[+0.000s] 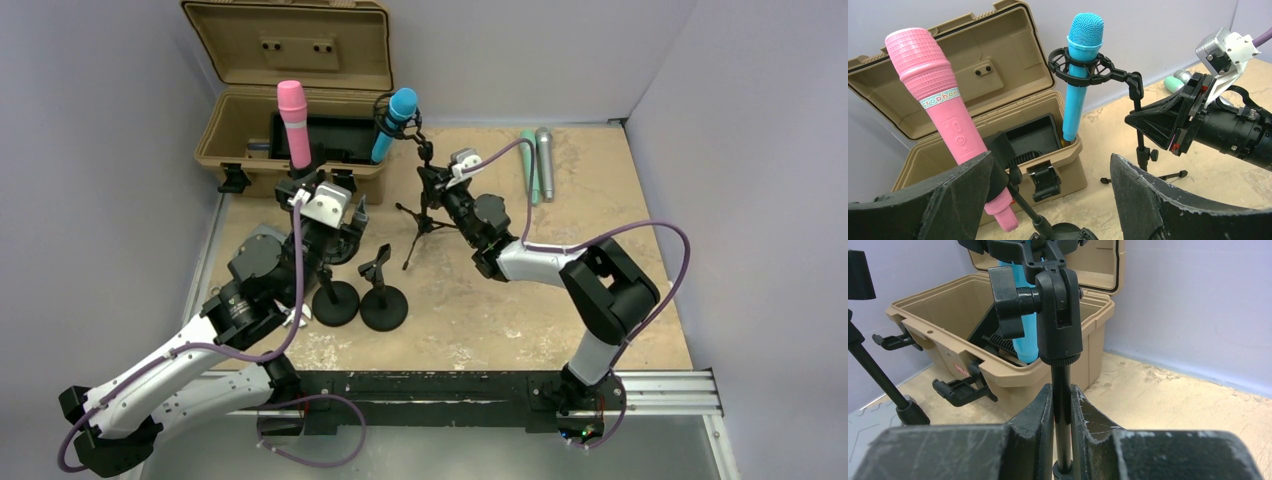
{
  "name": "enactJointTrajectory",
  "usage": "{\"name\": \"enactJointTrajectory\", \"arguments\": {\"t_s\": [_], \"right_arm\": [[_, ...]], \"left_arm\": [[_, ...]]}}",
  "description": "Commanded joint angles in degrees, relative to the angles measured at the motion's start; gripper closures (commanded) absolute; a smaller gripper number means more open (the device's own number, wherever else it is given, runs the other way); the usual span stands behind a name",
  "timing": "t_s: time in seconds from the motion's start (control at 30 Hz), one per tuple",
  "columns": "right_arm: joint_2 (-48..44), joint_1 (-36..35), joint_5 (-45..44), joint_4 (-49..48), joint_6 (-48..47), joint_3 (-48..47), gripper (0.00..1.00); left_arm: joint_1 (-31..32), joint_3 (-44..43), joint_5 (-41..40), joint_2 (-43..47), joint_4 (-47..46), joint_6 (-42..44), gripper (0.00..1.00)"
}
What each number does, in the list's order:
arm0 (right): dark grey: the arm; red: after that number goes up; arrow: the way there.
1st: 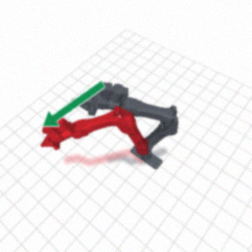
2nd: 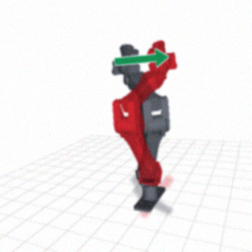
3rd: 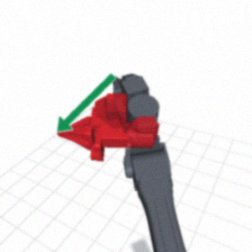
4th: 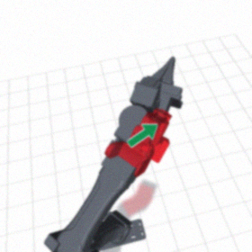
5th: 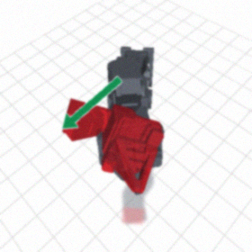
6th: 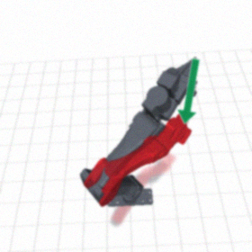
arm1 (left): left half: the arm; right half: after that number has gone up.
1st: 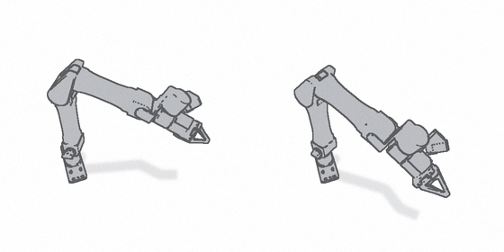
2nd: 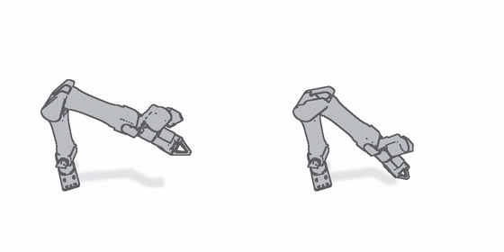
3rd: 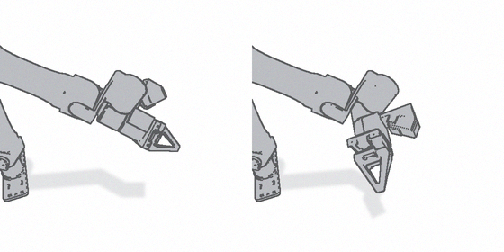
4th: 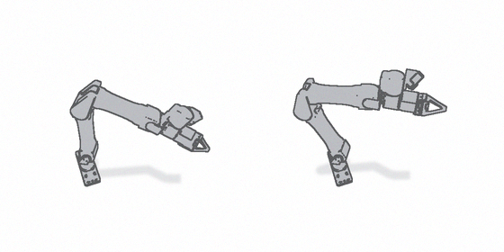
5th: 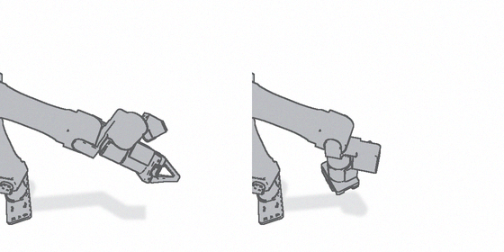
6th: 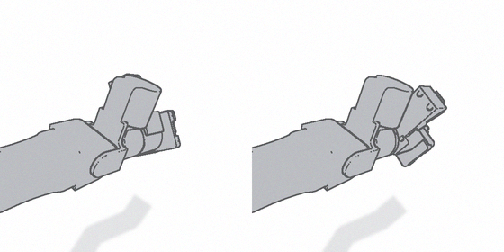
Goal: Remove the microphone from the stand
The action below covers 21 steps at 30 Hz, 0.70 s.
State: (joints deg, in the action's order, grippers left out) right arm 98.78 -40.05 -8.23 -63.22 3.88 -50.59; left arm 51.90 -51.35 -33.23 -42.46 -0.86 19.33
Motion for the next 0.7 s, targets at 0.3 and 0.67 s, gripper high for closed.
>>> {"name": "enactJointTrajectory", "arguments": {"t_s": [0.3,0.67], "right_arm": [[-10.22,0.07,-4.08,-8.14,2.85,3.39,1.00],[-24.65,-1.48,-6.56,-3.91,-5.85,20.62,1.00]], "left_arm": [[0.44,-0.29,0.01,-0.52,-1.67,0.88,0.16],[0.40,-0.59,1.22,-0.33,-0.99,-0.71,0.16]]}}
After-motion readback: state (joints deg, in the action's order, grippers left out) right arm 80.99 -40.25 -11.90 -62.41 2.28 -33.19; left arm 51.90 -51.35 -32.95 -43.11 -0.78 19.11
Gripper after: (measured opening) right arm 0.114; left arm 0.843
